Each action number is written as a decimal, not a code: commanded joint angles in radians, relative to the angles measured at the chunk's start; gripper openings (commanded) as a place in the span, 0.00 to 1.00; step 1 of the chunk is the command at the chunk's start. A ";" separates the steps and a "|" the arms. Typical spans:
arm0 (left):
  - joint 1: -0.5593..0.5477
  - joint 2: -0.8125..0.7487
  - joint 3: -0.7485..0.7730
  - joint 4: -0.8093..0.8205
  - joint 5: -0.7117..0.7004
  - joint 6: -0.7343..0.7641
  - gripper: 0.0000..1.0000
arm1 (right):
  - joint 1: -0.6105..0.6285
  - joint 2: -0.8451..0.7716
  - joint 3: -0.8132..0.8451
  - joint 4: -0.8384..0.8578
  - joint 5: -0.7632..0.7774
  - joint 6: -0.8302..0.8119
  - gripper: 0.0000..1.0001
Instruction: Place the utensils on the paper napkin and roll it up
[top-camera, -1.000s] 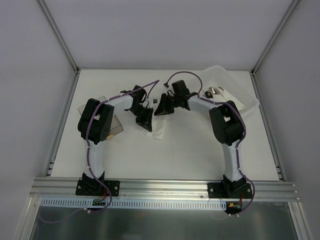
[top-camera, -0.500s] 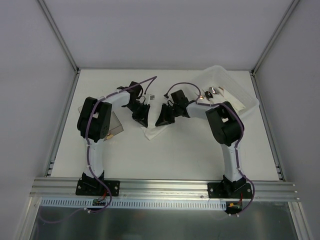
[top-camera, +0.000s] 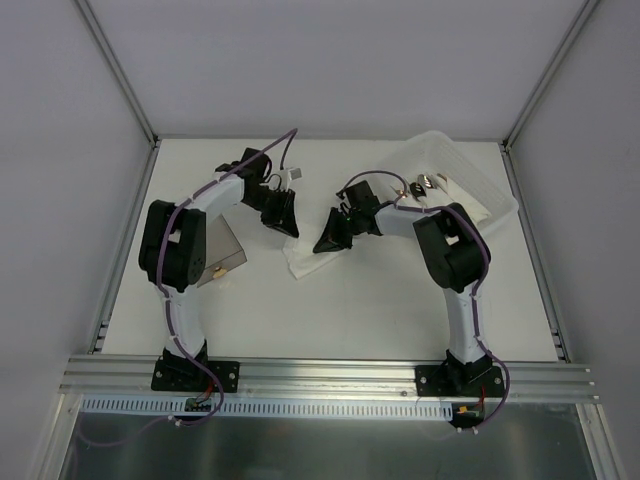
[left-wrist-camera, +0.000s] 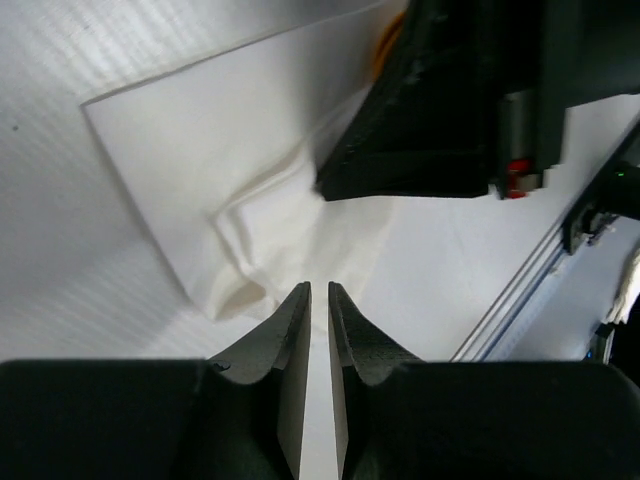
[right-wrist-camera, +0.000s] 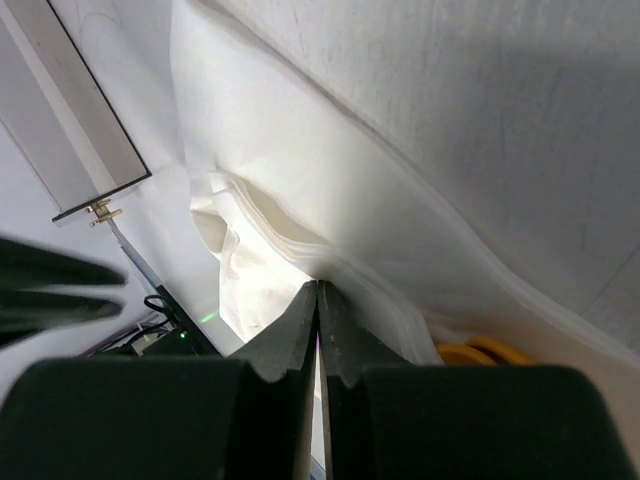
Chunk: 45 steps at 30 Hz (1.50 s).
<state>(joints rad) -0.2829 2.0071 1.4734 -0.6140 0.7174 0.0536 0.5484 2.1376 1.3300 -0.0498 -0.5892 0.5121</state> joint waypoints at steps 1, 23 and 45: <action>-0.024 -0.084 0.012 0.022 0.116 -0.050 0.13 | -0.013 -0.010 -0.029 -0.117 0.123 0.019 0.06; -0.073 0.116 -0.087 0.036 -0.187 -0.164 0.05 | -0.039 -0.051 -0.005 -0.113 -0.003 -0.030 0.17; -0.067 0.136 -0.081 0.037 -0.185 -0.179 0.00 | -0.097 -0.101 -0.009 -0.080 -0.072 -0.115 0.20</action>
<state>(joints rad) -0.3580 2.1056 1.4075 -0.5652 0.6460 -0.1467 0.4393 2.0377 1.2762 -0.1101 -0.6544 0.4198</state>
